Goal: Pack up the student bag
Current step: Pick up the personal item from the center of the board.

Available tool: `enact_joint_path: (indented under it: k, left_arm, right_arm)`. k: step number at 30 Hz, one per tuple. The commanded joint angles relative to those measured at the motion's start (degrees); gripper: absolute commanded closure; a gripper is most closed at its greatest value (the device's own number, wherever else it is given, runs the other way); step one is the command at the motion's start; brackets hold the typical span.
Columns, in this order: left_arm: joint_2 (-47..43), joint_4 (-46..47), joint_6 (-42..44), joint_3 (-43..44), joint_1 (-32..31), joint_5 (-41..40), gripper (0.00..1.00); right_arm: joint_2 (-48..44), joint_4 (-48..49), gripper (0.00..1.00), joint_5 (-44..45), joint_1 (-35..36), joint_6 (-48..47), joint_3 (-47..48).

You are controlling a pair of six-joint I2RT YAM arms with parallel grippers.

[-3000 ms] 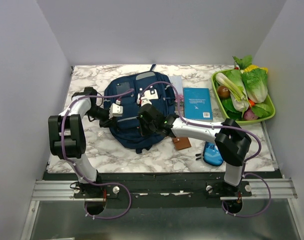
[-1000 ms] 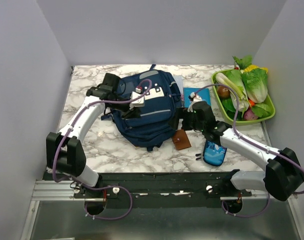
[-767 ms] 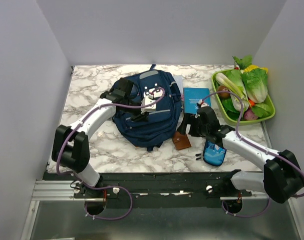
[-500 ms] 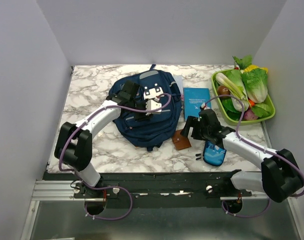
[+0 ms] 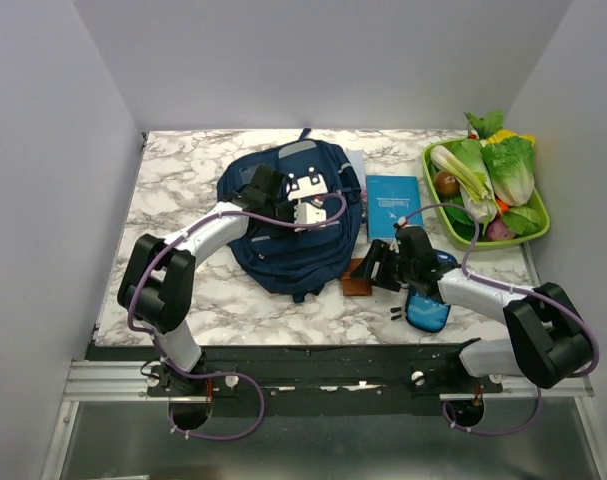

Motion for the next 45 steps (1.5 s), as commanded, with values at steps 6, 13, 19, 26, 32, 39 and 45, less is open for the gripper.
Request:
enact_joint_path:
  k: [6, 13, 19, 26, 32, 39, 45]
  left_arm:
    - [0.27, 4.27, -0.38, -1.69, -0.55, -3.64, 0.75]
    - [-0.53, 4.97, -1.08, -2.74, -0.55, -3.55, 0.85]
    - [-1.05, 4.97, -2.22, -2.74, -0.55, -3.20, 0.91]
    - [-1.84, 4.10, -3.98, -1.34, -0.55, -2.32, 0.96]
    - [-2.55, 2.79, -5.56, 0.33, -0.55, -1.97, 1.00]
    - [-4.57, -5.73, -2.85, 2.88, -0.55, 3.37, 0.77]
    - [-6.15, -14.96, 3.65, 2.18, -0.81, 8.40, 0.57]
  right_arm:
    - [-1.84, 7.86, 0.29, -8.34, 0.15, 9.00, -3.46]
    - [-6.50, 11.37, 0.32, -7.02, 0.16, 11.99, -4.86]
    - [-4.50, 15.68, 0.35, -6.67, 0.07, 13.05, -6.54]
    - [1.83, 19.64, 0.47, -7.19, 0.16, 12.96, -7.06]
    - [0.44, 17.54, 0.73, -5.00, 0.16, 11.82, -6.89]
    - [-6.06, 9.10, 0.92, -0.61, 0.16, 8.66, -5.31]
    - [-4.92, 8.74, 0.96, -1.13, 0.16, 8.48, -4.87]
